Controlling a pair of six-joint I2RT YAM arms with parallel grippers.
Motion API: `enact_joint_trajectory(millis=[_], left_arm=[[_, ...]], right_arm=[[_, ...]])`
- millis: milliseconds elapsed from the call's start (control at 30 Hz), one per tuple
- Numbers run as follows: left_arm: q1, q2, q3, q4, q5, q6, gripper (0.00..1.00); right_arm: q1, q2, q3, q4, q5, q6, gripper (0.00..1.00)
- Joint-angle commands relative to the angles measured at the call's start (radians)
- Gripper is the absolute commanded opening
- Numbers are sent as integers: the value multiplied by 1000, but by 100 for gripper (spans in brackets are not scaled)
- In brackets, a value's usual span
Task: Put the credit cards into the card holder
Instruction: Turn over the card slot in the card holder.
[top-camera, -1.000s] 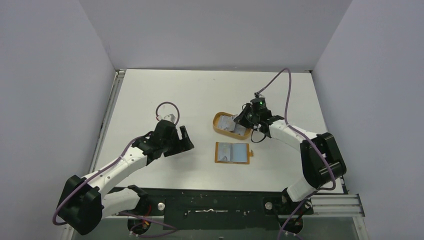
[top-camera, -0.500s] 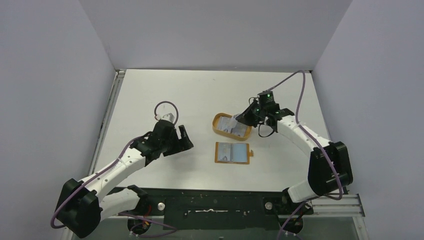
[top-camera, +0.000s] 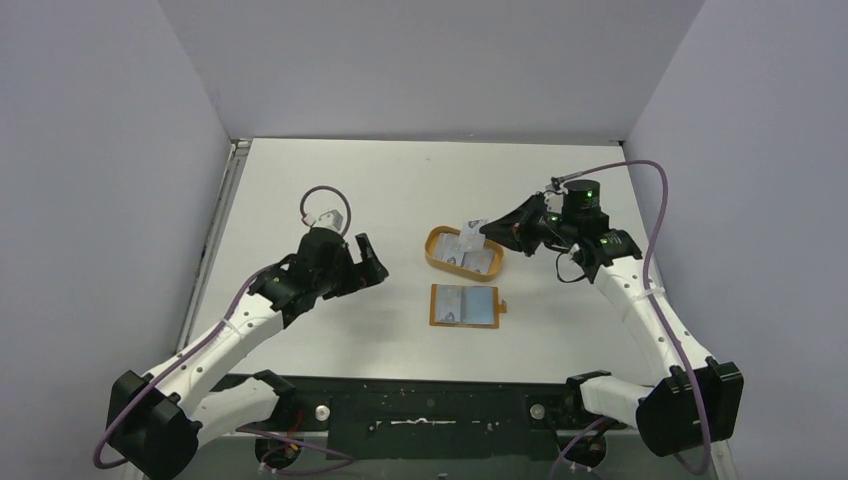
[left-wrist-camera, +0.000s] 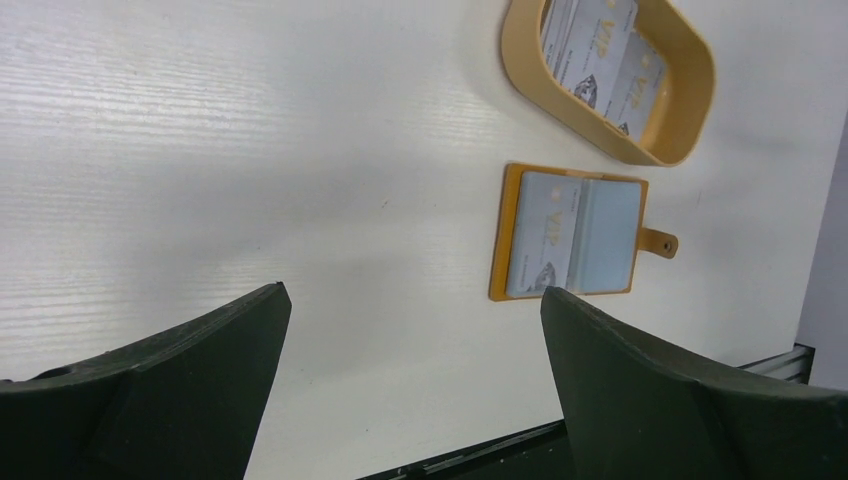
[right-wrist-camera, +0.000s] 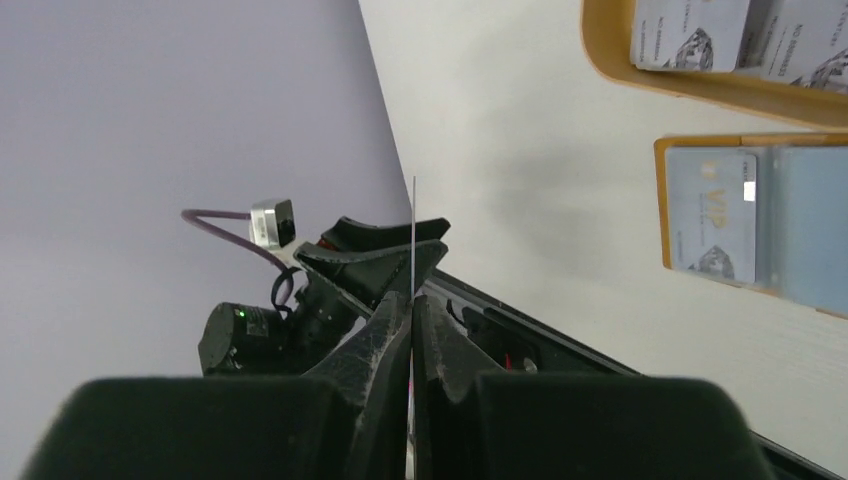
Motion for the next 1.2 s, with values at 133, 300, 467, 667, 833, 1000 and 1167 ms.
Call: enact_joint_trajectory(millis=[133,300,467,667,833,1000,1167], left_arm=[[86,-89,-47,193,153,-39,97],[1,-38,-25,261,226,36,93],[-180,153,83,245,182,73,86],[-285,410,264,227,213,104,74],[-311,586,416,205,267,105,64],[-333,708,507,192,288,107,58],[-332,768,548,147,260,129,55]], right_arm=[[136,-98,146,-326,397,-490,0],[228,-199,13,-343,586,-682,0],[231,-269,-233,-218,526,-639,0],[231,-248,-378,-122,478,-584,0],[226,-259,-450,-58,475,-533,0],[211,-253,-482,-26,467,-529,0],[187,-227,-491,-4,441,-542,0]])
